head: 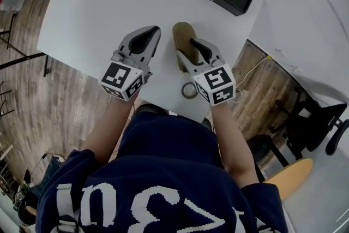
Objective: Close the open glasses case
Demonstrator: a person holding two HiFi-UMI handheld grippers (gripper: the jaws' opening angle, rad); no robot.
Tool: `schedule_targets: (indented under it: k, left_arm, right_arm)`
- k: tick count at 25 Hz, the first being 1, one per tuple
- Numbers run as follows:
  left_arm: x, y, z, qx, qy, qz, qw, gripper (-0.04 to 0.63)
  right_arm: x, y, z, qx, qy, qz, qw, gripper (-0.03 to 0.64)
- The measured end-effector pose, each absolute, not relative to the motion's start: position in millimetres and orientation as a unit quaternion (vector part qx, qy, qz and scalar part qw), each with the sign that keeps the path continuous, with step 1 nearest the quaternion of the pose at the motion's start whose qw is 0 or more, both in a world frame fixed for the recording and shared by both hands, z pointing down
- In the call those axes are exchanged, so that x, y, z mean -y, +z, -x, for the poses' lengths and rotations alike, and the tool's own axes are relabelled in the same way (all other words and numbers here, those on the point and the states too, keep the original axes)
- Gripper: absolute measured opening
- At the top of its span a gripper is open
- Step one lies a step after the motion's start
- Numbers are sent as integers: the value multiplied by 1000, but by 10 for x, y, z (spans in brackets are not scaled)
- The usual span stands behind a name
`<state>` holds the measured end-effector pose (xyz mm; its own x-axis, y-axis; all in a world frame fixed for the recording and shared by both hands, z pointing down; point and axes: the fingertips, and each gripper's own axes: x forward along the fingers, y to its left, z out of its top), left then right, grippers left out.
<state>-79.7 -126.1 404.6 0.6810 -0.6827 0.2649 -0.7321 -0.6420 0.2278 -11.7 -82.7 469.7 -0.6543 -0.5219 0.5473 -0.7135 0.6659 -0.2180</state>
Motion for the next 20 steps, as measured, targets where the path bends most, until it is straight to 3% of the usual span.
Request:
schedule_targets:
  k: [8, 15, 20]
  left_arm:
    - [1225, 4289, 680, 357, 93, -914, 169, 14]
    - [1215, 4426, 496, 319, 111, -926, 169, 14]
    - [1130, 4506, 328, 283, 132, -936, 160, 14]
  right_arm:
    - [660, 4790, 187, 877, 303, -334, 164, 207]
    - [337, 5075, 37, 861, 270, -345, 260, 230]
    - [424, 5113, -41, 857, 272, -347, 268, 241]
